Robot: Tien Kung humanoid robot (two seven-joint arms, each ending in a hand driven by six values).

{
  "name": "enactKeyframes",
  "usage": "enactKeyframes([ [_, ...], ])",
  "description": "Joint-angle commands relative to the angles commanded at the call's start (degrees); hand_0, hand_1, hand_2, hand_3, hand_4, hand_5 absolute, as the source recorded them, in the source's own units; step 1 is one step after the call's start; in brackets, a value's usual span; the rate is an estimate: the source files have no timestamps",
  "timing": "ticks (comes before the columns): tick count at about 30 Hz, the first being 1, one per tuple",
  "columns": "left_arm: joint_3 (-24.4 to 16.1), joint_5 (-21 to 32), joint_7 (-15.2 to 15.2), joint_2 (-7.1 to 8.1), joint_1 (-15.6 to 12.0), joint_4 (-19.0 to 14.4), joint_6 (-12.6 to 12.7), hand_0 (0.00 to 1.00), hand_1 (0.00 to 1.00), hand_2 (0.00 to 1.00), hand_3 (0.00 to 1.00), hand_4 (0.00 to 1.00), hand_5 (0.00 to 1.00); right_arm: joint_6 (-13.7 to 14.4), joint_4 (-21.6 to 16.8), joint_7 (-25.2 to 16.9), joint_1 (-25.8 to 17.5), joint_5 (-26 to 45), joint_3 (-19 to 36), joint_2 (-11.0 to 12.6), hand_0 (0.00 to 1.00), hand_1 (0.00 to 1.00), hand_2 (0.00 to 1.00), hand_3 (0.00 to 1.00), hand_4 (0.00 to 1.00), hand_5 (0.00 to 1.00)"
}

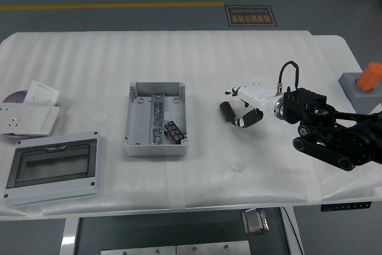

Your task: Pick up the battery,place it into the box

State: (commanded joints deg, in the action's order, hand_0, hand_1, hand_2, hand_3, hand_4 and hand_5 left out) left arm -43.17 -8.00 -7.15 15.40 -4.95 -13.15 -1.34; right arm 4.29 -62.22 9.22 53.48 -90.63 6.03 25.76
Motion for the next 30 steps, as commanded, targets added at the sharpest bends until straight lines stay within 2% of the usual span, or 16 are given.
enactKeyframes([
  [17, 0.5, -1.3, 0.2, 0.32, 1.0, -0.2, 0.2, 0.626, 0.666, 0.595, 0.602, 0.632, 0.288, 1.0, 1.6, -0.9, 0.1, -1.2, -2.1, -1.5, 0.851, 0.582, 0.844, 0.892, 0.713, 0.296],
  [18, 0.5, -1.4, 0.2, 0.32, 1.0, -0.2, 0.2, 0.626, 0.667, 0.596, 0.603, 0.632, 0.286, 1.1, 1.6, -1.0, 0.1, -1.2, -2.1, -1.5, 0.832, 0.581, 0.823, 0.812, 0.502, 0.176],
  [23, 0.6, -2.0, 0.4, 0.35, 1.3, -0.4, 0.4, 0.626, 0.667, 0.596, 0.603, 0.632, 0.286, 1.8, 1.8, -1.3, 0.1, -1.1, -2.3, -1.6, 0.832, 0.581, 0.823, 0.812, 0.502, 0.176],
  [24, 0.6, -2.1, 0.4, 0.38, 1.3, -0.4, 0.4, 0.626, 0.667, 0.598, 0.604, 0.634, 0.288, 2.0, 1.9, -1.4, 0.1, -1.1, -2.4, -1.6, 0.803, 0.581, 0.802, 0.775, 0.415, 0.158],
  [29, 0.7, -2.7, 0.4, 0.62, 1.6, -0.5, 0.6, 0.626, 0.667, 0.598, 0.604, 0.634, 0.288, 2.5, 2.3, -1.7, -0.1, -0.9, -2.8, -2.0, 0.803, 0.581, 0.802, 0.775, 0.415, 0.158],
  [30, 0.7, -2.8, 0.4, 0.65, 1.6, -0.5, 0.6, 0.626, 0.666, 0.597, 0.603, 0.633, 0.287, 2.6, 2.4, -1.7, -0.1, -0.9, -2.9, -2.1, 0.785, 0.581, 0.788, 0.763, 0.371, 0.14],
])
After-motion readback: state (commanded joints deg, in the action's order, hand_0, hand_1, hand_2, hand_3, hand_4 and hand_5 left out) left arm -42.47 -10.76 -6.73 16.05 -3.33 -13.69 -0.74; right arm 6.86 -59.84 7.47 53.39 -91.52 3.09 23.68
